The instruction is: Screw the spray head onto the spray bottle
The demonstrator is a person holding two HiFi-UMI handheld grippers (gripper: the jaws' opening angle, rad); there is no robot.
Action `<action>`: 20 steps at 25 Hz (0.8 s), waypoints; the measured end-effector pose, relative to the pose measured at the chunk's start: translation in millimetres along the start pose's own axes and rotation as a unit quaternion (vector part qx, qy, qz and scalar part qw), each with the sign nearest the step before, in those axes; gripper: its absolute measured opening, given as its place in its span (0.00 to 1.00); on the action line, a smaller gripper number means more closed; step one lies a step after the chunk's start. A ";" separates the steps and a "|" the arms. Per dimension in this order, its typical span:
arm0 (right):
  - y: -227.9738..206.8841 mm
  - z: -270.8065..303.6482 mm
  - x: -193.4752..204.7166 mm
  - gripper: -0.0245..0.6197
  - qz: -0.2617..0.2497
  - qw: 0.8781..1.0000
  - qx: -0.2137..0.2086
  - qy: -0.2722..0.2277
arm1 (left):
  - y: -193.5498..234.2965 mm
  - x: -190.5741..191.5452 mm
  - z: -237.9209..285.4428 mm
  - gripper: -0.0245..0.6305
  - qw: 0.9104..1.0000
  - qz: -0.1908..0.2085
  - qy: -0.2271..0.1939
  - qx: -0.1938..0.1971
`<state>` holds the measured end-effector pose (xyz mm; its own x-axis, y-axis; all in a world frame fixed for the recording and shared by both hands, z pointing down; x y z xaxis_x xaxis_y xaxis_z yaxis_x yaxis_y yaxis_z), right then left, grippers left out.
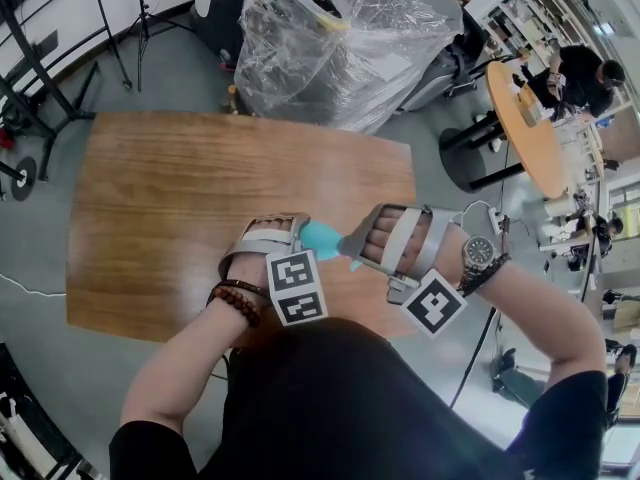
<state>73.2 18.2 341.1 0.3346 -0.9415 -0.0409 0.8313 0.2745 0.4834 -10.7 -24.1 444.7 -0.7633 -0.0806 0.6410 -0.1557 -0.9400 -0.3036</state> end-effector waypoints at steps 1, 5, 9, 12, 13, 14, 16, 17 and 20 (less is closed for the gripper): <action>0.3 0.0 0.9 0.23 -0.003 1.000 -0.002 -0.001 | 0.2 -0.6 -0.8 0.64 1.000 0.003 -0.001 0.001; 0.3 -0.3 4.4 0.23 -0.006 1.000 -0.005 -0.005 | 2.0 0.2 -3.4 0.64 1.000 0.008 -0.005 0.005; -1.7 0.8 3.2 0.23 -0.002 1.000 0.000 -0.008 | 1.8 1.1 -4.1 0.64 1.000 0.012 -0.006 0.009; -0.4 0.9 2.5 0.23 0.011 1.000 -0.004 -0.012 | 1.1 0.9 -4.1 0.64 1.000 0.013 -0.007 0.012; -0.4 0.5 2.2 0.23 0.016 1.000 -0.005 -0.013 | 0.9 0.7 -4.0 0.64 1.000 0.012 -0.008 0.013; -1.0 0.2 2.1 0.23 0.019 1.000 -0.004 -0.013 | 0.9 0.4 -3.9 0.64 1.000 0.011 -0.010 0.014; -1.9 0.4 2.4 0.23 0.023 1.000 -0.003 -0.013 | 1.2 -0.7 -4.6 0.64 1.000 0.011 -0.012 0.014; -2.1 0.7 2.6 0.23 0.027 1.000 -0.004 -0.013 | 1.3 -1.5 -5.2 0.64 1.000 0.011 -0.014 0.014; -3.1 1.5 2.6 0.23 0.041 0.999 -0.005 -0.014 | 1.5 -3.6 -5.5 0.63 1.000 0.011 -0.014 0.014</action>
<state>70.8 14.6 340.8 0.3902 -0.9205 0.0227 0.8054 0.3531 0.4761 -11.7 -23.4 438.0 -0.7490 -0.1103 0.6533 -0.1206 -0.9468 -0.2982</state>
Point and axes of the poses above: the fingertips, and each gripper's own axes: z forward along the fingers, y to its left, x out of its underside, the point moved 9 cm from there along -z, backward along the fingers, and after that the axes turned 10 degrees about -y, right-handed, at the moved point
